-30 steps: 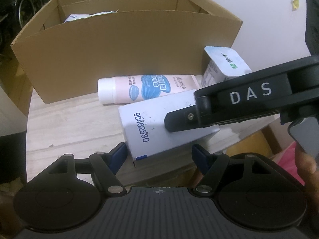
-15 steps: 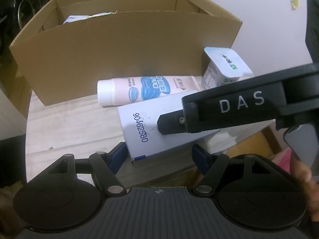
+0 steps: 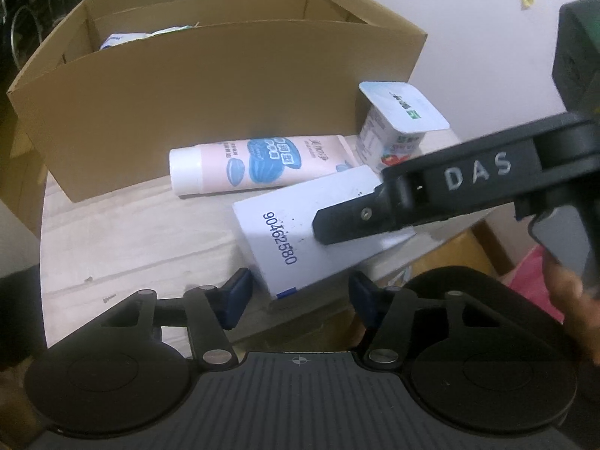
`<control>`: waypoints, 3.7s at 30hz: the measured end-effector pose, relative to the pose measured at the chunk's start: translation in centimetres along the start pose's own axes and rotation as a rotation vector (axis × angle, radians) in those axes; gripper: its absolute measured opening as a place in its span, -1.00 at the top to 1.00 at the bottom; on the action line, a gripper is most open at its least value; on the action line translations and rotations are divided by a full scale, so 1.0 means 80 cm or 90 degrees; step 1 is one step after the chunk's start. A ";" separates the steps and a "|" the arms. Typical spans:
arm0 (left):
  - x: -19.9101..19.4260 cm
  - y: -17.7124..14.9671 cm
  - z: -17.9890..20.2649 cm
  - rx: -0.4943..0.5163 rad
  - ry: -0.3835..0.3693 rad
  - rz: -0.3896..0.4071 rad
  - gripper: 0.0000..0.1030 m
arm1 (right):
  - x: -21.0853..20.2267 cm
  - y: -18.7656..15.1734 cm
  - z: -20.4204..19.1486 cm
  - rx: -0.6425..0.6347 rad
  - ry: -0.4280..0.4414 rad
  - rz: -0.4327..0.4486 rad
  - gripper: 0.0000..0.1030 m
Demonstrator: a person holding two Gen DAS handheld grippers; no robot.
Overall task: Organize objects
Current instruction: 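Close the right tool on the white box beside the left tool, then lift the white box with the right tool and lower it into the cardboard box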
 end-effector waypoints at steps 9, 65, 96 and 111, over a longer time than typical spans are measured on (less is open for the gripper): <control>0.009 0.006 0.010 0.126 0.040 0.008 -0.31 | 0.003 0.006 -0.003 -0.007 -0.002 -0.006 -0.34; -0.134 0.088 0.014 0.113 0.047 0.170 -0.18 | -0.136 0.076 -0.088 -0.111 0.020 0.125 -0.33; 0.036 0.270 -0.073 0.088 -0.030 -0.037 -0.19 | -0.014 0.266 -0.041 -0.046 -0.160 0.059 -0.33; 0.068 0.279 -0.088 0.090 -0.001 -0.076 -0.19 | 0.029 0.284 -0.049 -0.036 -0.213 0.005 -0.37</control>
Point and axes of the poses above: each gripper's, at about its wrist camera, not at the fingertips, and x roughly the way its jaws point, z to its right, y to its top, the point moved 4 cm from there along x, roughly the way its jaws point, and after that the axes turned 10 degrees about -z, right-handed, at the moved point
